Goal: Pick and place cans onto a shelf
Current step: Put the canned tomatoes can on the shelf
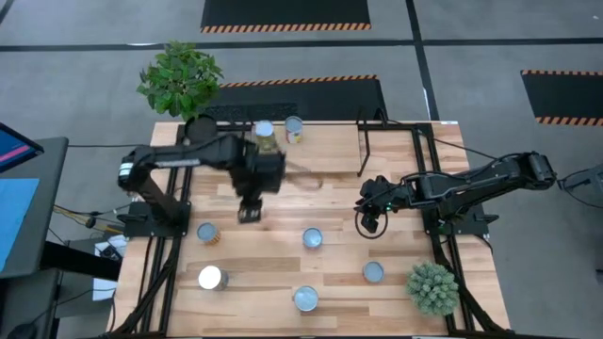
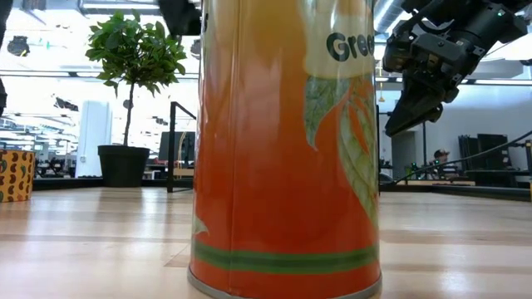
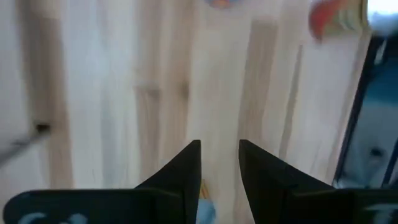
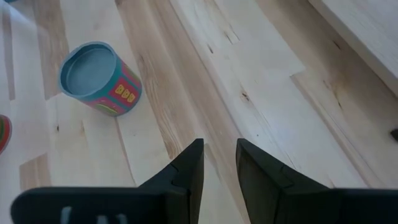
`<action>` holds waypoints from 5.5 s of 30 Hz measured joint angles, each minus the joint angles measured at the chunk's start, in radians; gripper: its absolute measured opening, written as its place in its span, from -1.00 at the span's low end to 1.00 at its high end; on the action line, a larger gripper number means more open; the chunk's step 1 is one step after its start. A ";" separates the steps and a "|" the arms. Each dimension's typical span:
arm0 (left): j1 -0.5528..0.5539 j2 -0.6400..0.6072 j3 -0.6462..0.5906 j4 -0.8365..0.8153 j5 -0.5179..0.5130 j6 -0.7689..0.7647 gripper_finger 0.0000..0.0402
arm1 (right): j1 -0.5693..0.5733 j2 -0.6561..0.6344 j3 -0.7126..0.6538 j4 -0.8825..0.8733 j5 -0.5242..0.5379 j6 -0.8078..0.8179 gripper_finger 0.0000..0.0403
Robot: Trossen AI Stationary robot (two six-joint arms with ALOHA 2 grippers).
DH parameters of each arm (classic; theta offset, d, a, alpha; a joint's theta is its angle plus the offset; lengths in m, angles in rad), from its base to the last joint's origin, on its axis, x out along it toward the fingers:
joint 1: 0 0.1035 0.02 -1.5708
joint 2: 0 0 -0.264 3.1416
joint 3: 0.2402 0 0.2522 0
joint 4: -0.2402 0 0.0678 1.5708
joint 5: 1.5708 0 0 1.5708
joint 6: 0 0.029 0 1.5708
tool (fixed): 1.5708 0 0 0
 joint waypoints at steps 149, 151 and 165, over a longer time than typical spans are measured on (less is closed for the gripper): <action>0.496 -0.100 -0.399 0.596 -0.315 -0.046 -1.00 | 0.068 0.000 0.000 -0.032 -0.103 0.121 -0.41; 0.504 -0.100 -0.399 0.595 -0.296 -0.047 -1.00 | 0.068 0.000 0.000 -0.032 -0.105 0.121 -0.41; 0.519 -0.100 -0.399 0.592 -0.312 -0.023 -1.00 | 0.069 0.000 0.000 -0.032 -0.132 0.122 -0.41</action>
